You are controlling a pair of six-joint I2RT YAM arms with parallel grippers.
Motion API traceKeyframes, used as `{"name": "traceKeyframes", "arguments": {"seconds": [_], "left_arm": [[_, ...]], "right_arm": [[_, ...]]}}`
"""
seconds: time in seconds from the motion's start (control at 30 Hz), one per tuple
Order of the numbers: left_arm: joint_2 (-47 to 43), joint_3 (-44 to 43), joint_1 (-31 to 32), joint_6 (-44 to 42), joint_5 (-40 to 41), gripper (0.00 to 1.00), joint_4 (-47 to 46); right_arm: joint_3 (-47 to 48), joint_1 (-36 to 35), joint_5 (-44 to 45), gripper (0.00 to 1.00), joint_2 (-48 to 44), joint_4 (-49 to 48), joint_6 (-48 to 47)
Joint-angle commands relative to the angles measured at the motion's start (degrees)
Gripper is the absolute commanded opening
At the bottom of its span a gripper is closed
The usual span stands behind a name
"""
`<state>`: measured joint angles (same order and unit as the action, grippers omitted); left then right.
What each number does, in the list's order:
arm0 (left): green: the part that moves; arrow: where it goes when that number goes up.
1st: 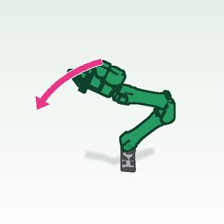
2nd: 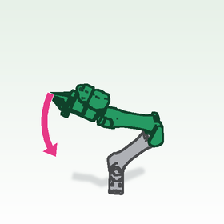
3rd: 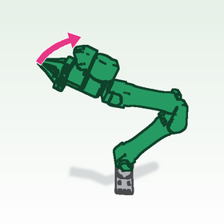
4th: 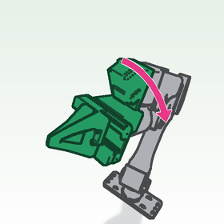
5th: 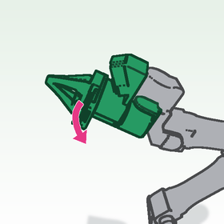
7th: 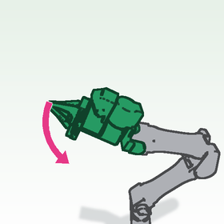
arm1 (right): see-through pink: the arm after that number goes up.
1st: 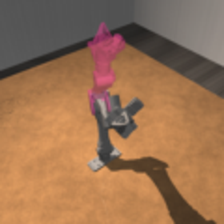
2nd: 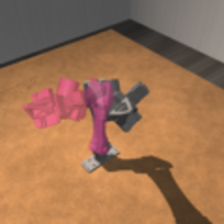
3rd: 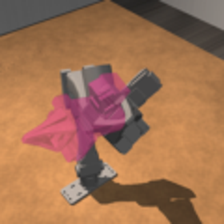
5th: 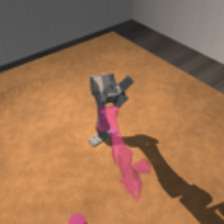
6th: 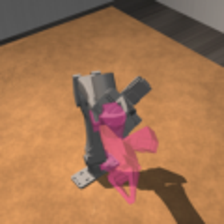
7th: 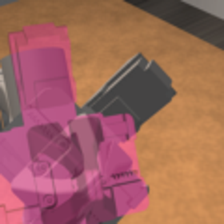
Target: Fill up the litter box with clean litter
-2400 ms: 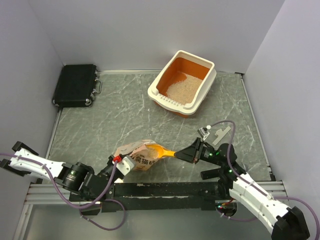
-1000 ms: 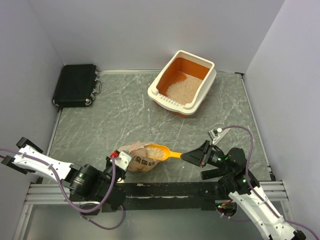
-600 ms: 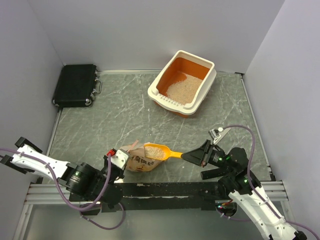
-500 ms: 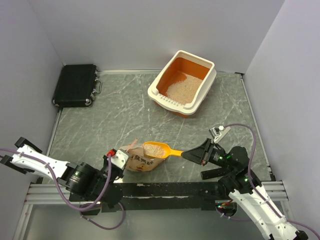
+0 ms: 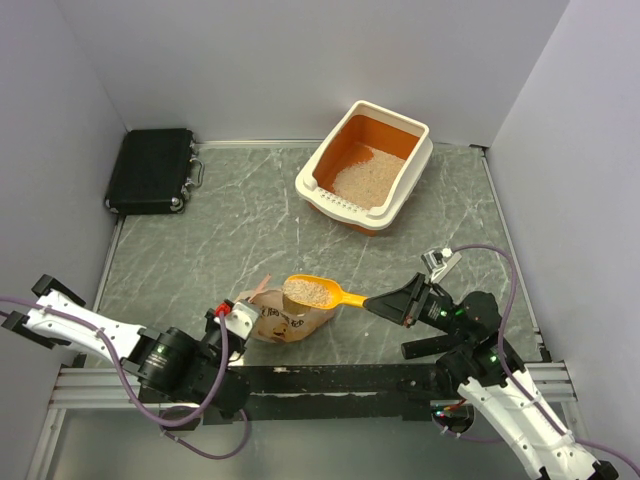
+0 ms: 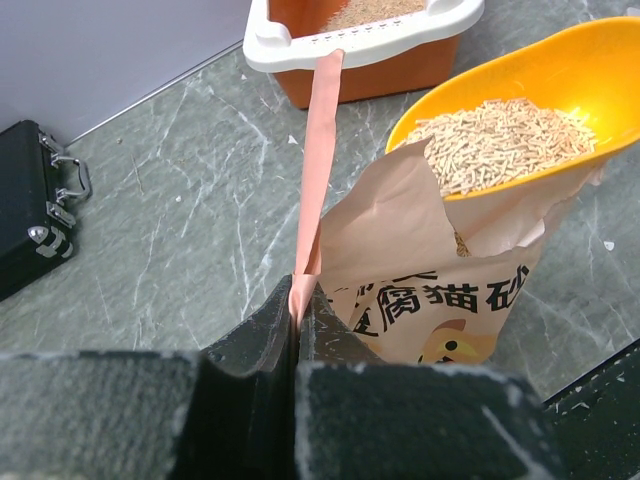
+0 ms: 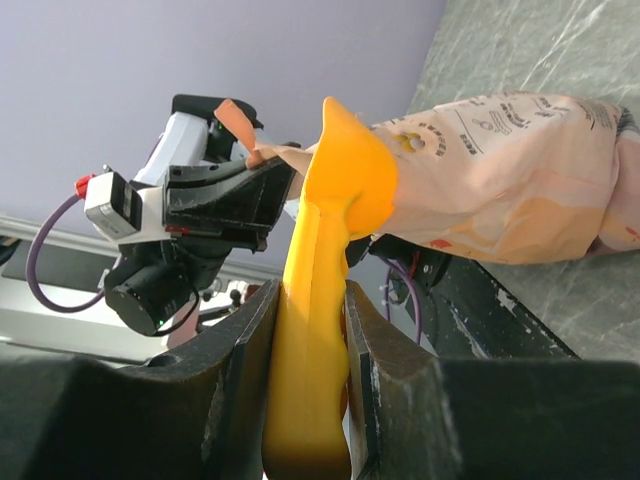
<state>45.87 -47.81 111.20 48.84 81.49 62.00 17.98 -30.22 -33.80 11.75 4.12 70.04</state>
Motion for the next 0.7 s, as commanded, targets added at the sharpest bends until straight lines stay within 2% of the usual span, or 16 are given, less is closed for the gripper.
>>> {"name": "traceKeyframes", "arguments": {"seconds": [0.0,0.23,0.4,0.53,0.67], "left_arm": [[-1.74,-1.23,-0.19,-2.42,10.97,0.01,0.67],[-1.84,-1.06,-0.19,-2.52,10.97,0.01,0.4],[-1.31,-1.14,-0.1,-1.56,10.97,0.01,1.11],[-0.78,-1.41,-0.19,-0.94,10.88,0.01,1.9],[-0.34,-1.58,-0.02,0.55,10.7,0.01,2.78]], "right_arm": [[2.59,0.25,3.12,0.0,-0.85,-1.75,1.32],[1.89,0.25,8.04,0.0,0.2,-8.51,6.85],[0.92,0.25,12.17,0.0,4.59,-16.41,10.72],[-0.92,0.07,15.86,0.0,9.77,-28.51,13.63],[-2.33,0.16,20.08,0.0,19.33,-42.32,15.12]]}}
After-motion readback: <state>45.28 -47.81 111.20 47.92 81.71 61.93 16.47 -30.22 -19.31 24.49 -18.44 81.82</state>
